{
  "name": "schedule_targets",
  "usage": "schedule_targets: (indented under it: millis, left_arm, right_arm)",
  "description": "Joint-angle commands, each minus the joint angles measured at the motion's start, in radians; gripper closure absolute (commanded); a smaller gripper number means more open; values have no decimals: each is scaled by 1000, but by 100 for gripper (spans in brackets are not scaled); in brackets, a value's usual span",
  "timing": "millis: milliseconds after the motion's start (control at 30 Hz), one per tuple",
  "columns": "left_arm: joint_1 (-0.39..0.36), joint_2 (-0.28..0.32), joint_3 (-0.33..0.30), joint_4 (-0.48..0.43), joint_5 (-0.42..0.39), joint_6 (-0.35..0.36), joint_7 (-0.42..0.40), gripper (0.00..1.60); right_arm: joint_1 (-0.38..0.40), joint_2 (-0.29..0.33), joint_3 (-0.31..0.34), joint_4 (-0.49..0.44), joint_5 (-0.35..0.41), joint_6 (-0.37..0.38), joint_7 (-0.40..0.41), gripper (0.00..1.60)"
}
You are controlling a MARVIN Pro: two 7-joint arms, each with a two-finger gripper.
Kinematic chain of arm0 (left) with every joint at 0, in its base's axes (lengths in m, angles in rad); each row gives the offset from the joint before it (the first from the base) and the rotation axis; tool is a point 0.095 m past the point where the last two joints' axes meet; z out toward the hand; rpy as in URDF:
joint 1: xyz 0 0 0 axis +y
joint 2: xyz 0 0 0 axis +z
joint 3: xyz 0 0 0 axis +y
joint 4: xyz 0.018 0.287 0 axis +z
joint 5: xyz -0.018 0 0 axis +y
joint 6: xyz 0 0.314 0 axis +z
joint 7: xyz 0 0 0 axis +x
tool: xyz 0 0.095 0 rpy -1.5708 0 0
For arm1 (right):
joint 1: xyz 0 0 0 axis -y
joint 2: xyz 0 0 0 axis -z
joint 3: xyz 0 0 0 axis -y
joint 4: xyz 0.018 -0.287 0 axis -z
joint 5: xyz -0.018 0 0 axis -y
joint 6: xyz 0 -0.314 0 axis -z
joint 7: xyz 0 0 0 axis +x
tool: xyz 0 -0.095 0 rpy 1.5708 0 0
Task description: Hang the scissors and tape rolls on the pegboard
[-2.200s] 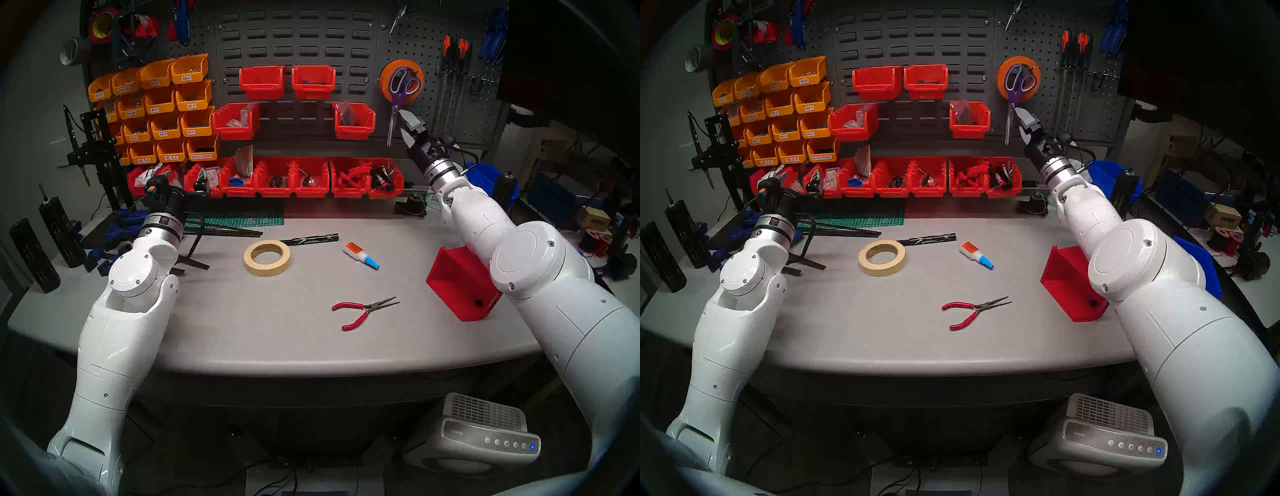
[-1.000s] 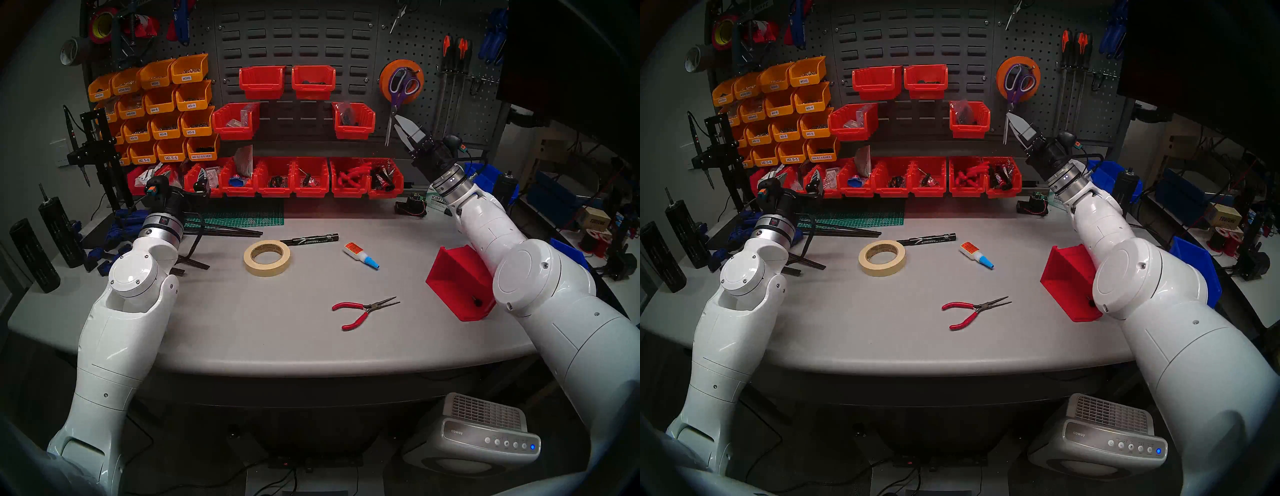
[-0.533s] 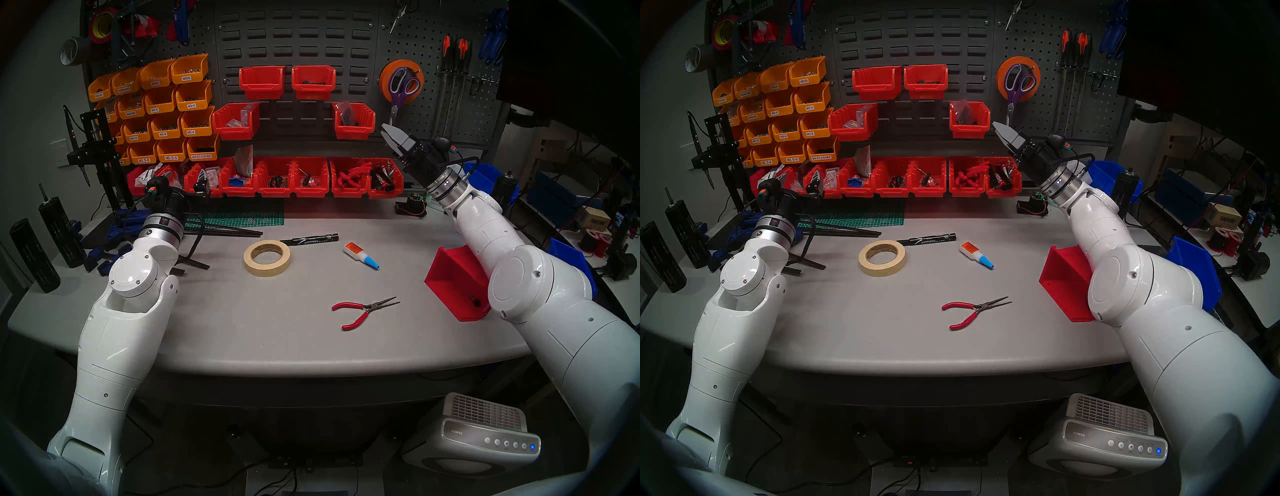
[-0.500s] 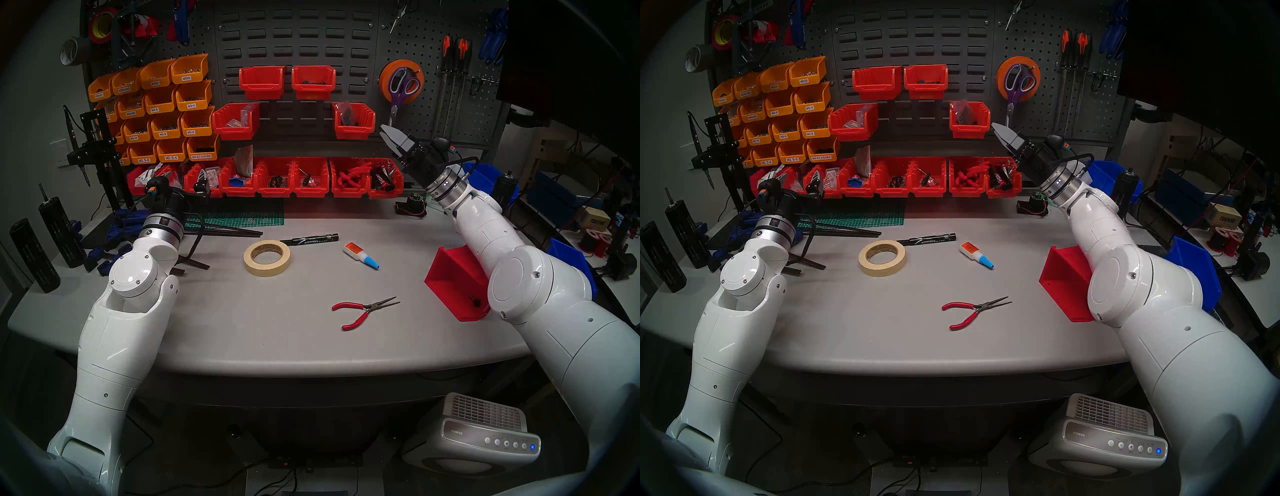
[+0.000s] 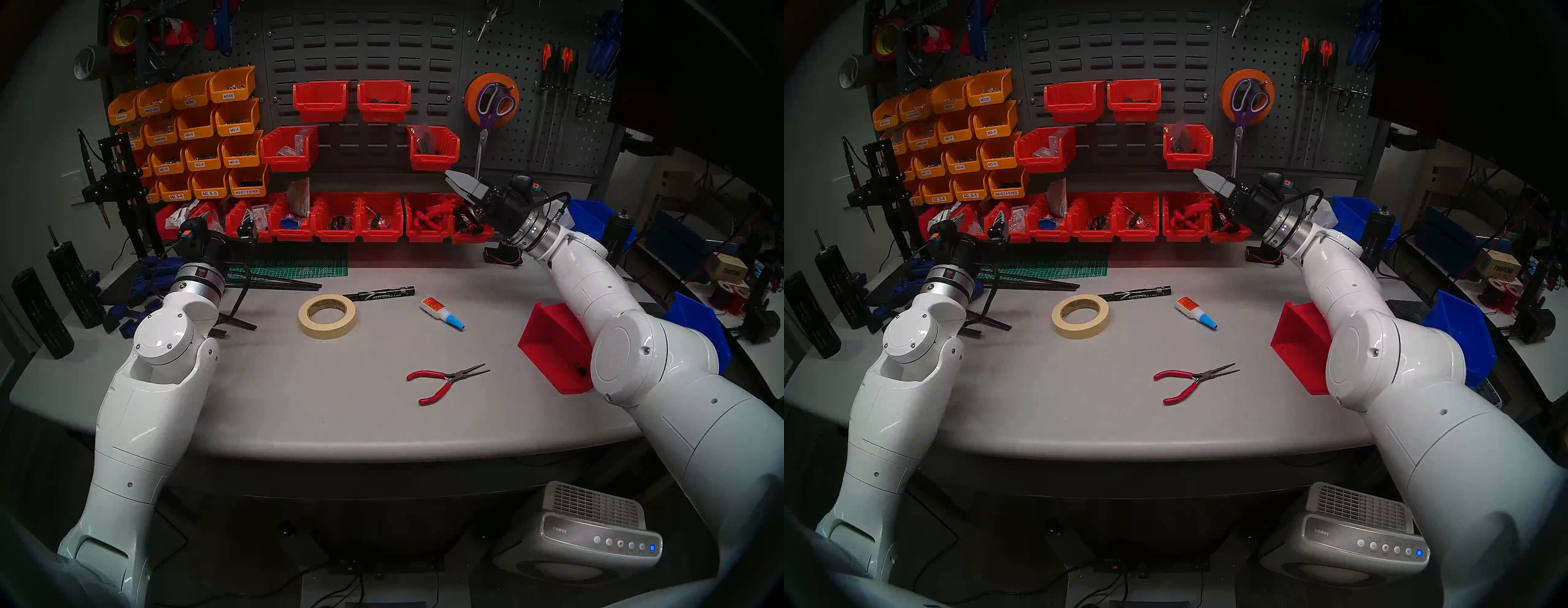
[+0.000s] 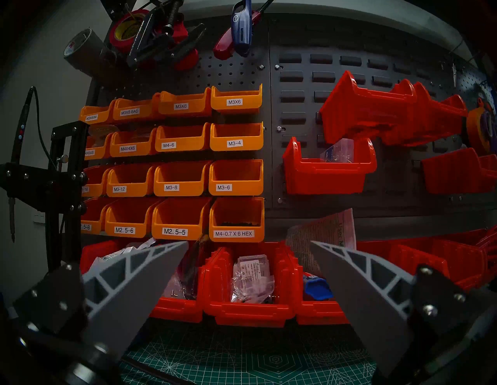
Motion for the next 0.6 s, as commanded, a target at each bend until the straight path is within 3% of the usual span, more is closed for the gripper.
schedule_targets:
  millis: [0,567]
  left_arm:
    - [-26,4,-9,-24,0,-9,0,0]
    - [-26,4,-9,-23,1,-7,-1,0]
  right_arm:
    - [-82,-44,-21,2,-1,28,4,0]
    - [-106,-49,-102,-60,-37,74,4,0]
